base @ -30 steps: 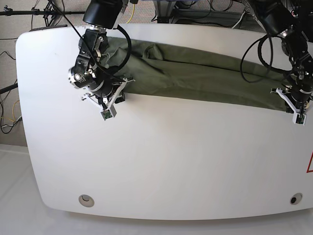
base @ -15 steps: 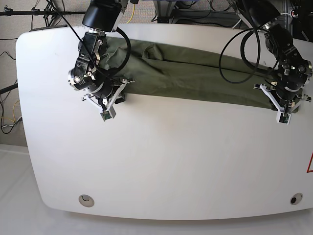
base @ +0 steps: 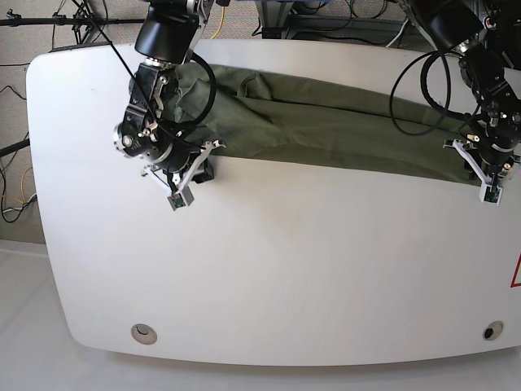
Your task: Fold the T-shirt properly
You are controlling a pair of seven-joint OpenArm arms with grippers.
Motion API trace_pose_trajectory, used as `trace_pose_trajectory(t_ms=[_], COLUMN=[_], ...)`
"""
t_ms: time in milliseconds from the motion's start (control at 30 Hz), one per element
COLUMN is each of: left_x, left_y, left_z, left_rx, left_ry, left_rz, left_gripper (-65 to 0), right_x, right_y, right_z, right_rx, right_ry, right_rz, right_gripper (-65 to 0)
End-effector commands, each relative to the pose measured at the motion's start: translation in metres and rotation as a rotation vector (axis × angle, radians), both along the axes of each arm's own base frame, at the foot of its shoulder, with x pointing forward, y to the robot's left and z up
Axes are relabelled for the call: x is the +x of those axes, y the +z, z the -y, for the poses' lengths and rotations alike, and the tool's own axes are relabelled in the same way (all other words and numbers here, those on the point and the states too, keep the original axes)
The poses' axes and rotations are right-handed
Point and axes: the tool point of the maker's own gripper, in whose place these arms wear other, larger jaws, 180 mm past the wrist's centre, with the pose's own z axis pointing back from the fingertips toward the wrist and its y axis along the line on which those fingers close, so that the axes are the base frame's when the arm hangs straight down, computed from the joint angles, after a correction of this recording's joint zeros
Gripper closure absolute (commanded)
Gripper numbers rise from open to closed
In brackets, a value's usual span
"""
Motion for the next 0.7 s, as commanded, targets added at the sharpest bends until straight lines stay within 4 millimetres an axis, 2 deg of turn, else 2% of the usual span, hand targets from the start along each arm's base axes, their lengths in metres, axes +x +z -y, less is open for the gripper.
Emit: trace_pose_trajectory(t_ms=[0, 100, 167, 367, 433, 500, 667], left_x=[0.01, 0.011, 0.004, -0.006, -0.011, -0.014, -0.018], left_y=[0.019, 0.019, -0.004, -0.029, -0.036, -0.05, -0.056], left_z=[-0.011, -0.014, -0.02, -0.02, -0.019, -0.013, -0.012], left_rx=[0.017, 0.0, -0.059, -0.134, -0.151, -0.215, -0.238], left_ry=[-0.006, -0.008, 0.017, 0.048, 0.053, 0.062, 0.066], left_rz=[0.081, 0.106, 0.064, 0.016, 0.0, -0.002, -0.007], left_gripper=[-36.8, -48.0, -49.0, -27.3, -23.7, -19.6, -23.9], right_x=[0.003, 0.006, 0.002, 0.004, 0.004, 0.013, 0.017], right_y=[0.001, 0.003, 0.0, 0.006, 0.008, 0.012, 0.014], right_z=[-0.002, -0.008, -0.021, -0.032, -0.034, -0.03, -0.029], right_rx=[-0.021, -0.004, 0.057, 0.103, 0.108, 0.095, 0.089], right_ry=[0.017, 0.025, 0.027, 0.033, 0.034, 0.028, 0.025], right_rz=[-0.011, 0.0, -0.004, 0.018, 0.023, 0.045, 0.057], right_gripper=[-6.5, -6.4, -6.5, -6.3, -6.3, -6.5, -6.6])
